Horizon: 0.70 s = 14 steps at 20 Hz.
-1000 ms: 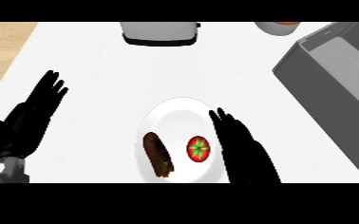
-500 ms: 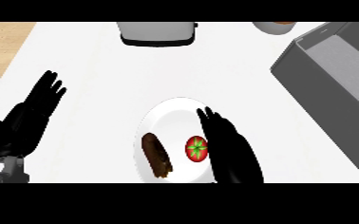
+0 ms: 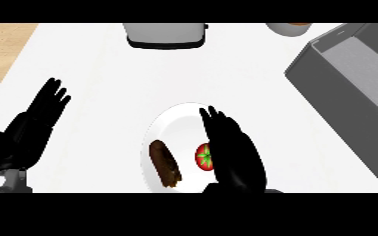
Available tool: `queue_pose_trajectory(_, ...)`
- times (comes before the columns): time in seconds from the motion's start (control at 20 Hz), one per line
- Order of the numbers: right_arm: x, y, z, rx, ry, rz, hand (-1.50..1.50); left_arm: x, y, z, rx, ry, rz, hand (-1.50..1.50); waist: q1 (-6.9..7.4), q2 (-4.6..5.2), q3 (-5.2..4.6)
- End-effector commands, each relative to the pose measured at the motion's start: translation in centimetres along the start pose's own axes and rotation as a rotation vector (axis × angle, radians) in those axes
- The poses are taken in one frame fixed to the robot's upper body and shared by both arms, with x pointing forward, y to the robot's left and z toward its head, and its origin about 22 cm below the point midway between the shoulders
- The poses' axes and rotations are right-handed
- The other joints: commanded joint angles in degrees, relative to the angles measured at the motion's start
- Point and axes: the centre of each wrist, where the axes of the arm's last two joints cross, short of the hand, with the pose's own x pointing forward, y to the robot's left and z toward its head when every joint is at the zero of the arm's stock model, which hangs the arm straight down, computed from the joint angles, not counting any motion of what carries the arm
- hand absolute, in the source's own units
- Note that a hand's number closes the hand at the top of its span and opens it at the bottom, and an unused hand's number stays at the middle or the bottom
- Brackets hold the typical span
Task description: Pick the tomato from the plate and place it in the cardboard box
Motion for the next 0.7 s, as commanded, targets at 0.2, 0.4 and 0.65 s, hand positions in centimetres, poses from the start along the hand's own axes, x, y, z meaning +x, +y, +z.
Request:
queue_pose_trajectory(0.2,2.3,0.7,-1.7,0.004,0.145,0.112,-1.50,0.4,0.4,-0.3,-0.012,-0.003,-0.007,0.00,0.38,0.07,-0.02)
queue_pose_trajectory(0.4,1.5,0.6,-0.9,0.034,0.151,0.115,-1.50,-0.1,-0.1,-0.8,0.004,0.016,-0.007,0.00,-0.26,0.03,0.00)
queue_pose_trajectory(0.65,1.8,1.4,-1.5,0.042,0.186,0.129,-1.50,0.3,1.8,-1.4,-0.009,0.001,0.008,0.00,-0.20,0.08,-0.04)
